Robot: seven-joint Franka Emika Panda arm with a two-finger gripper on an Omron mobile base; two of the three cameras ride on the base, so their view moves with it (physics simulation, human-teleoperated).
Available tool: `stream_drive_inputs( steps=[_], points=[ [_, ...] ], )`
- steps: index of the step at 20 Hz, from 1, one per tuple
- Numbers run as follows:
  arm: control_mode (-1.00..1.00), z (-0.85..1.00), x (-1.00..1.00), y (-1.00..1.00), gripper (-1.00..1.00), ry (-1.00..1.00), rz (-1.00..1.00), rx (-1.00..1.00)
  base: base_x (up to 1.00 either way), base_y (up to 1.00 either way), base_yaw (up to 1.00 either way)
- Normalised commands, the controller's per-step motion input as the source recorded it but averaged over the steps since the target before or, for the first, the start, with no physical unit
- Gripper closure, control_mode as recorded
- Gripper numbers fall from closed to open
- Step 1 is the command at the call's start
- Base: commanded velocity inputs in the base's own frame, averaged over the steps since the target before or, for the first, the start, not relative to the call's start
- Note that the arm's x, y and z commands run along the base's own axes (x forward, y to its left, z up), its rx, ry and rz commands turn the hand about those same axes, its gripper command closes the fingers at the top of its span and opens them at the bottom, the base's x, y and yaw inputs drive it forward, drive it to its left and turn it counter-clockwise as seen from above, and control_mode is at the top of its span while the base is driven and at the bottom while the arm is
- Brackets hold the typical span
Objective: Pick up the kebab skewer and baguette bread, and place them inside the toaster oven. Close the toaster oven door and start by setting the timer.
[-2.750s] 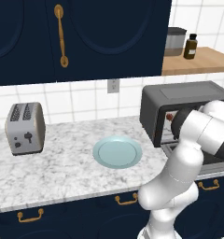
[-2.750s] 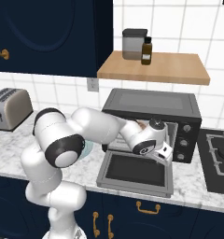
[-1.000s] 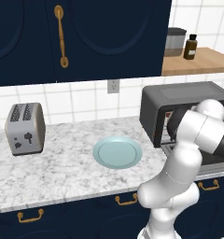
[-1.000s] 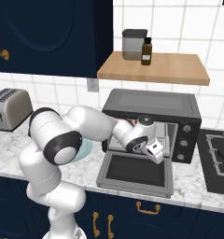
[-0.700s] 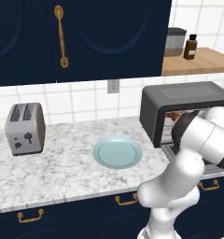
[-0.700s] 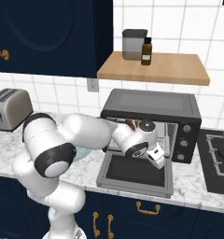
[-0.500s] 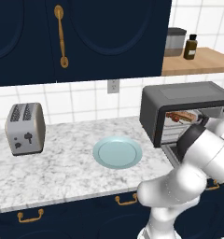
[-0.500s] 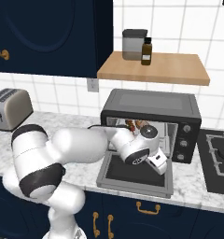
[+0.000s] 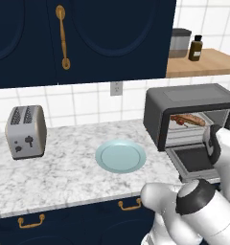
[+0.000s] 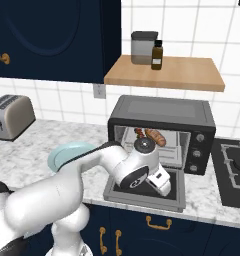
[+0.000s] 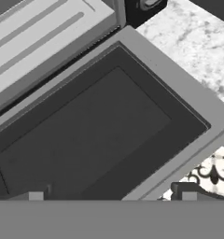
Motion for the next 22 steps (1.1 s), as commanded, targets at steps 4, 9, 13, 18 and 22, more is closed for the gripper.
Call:
stream_drive_inputs(
  steps=[4,9,13,18,22],
  points=[
    [-1.0,0.0,-0.62,0.53,-1.0,0.1,0.03,-0.08,0.0,0.0,0.0],
    [-1.0,-0.17,-0.41,0.21,-1.0,0.13,0.07,-0.01,0.0,0.0,0.0],
    [-1.0,-0.25,-0.11,0.23,-1.0,0.12,0.09,0.0,0.0,0.0,0.0],
    [-1.0,-0.11,-0.01,0.0,-1.0,0.06,0.16,0.0,0.0,0.0,0.0],
    [-1.0,-0.27,-0.07,0.0,-1.0,0.01,0.18,0.0,0.0,0.0,0.0]
  ],
)
